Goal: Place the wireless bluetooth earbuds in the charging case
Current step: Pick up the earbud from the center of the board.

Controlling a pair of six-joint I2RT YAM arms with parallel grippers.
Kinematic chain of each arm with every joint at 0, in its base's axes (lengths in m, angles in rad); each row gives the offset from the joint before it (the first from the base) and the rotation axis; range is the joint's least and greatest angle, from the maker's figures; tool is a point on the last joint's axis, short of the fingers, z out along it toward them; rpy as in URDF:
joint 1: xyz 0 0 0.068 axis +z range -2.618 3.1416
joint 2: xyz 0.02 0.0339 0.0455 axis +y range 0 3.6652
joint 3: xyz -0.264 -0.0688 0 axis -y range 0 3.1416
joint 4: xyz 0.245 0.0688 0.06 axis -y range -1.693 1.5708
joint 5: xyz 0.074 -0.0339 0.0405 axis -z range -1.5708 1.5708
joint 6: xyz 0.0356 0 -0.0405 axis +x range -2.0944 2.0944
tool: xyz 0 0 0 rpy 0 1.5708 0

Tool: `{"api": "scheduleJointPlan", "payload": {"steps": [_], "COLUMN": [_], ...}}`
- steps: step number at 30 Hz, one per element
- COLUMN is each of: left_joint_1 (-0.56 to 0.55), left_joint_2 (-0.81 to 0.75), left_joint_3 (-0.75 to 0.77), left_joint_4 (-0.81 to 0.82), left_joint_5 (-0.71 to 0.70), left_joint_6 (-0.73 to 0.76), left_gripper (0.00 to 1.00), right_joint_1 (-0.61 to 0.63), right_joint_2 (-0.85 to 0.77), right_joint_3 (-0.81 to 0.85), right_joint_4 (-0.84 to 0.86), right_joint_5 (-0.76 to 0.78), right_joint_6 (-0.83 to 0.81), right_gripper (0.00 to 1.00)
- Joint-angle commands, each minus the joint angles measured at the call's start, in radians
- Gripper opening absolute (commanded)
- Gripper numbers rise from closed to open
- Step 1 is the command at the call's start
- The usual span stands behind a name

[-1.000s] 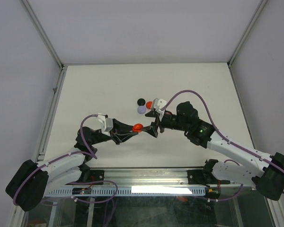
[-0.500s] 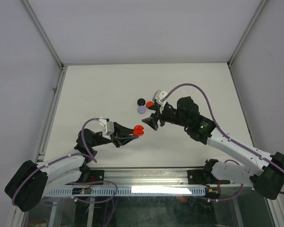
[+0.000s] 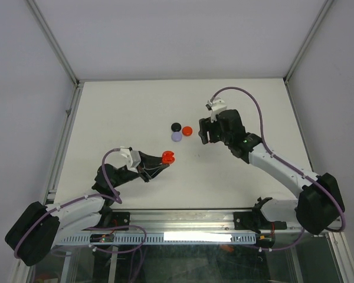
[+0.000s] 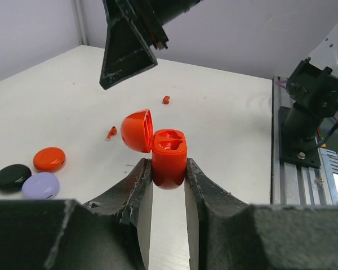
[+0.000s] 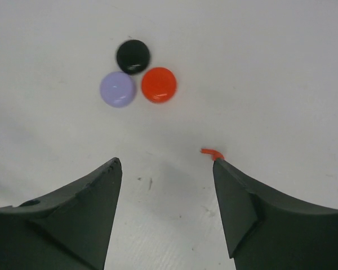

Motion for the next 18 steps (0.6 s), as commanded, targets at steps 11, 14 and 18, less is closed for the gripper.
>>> {"api": "scheduleJointPlan", "payload": {"steps": [11,14,18], "left_joint_1": [-0.009,-0.009,-0.009], "left_joint_2": [-0.101,-0.102,-0.104], "left_joint_3": [-0.011,-0.007,0.002], "left_joint_4": [-0.100,-0.117,-0.142], "left_joint_5": [-0.149,-0.147,-0.136], "left_joint_6": [0.050,0.057,0.069], "left_gripper": [0.00,0.00,0.00], "right_joint_1": [-0.214,-0.284,-0.387], "right_joint_2": [0.288,0.277,0.239], "right_joint_3": [0.068,0.059,0.032], "right_joint_4": [-0.064,-0.109,-0.120], "right_joint_5": [0.214,0.196,0.122], "right_joint_6": [0.238,0.241,0.239], "right_gripper": [0.65,0.65,0.67]}}
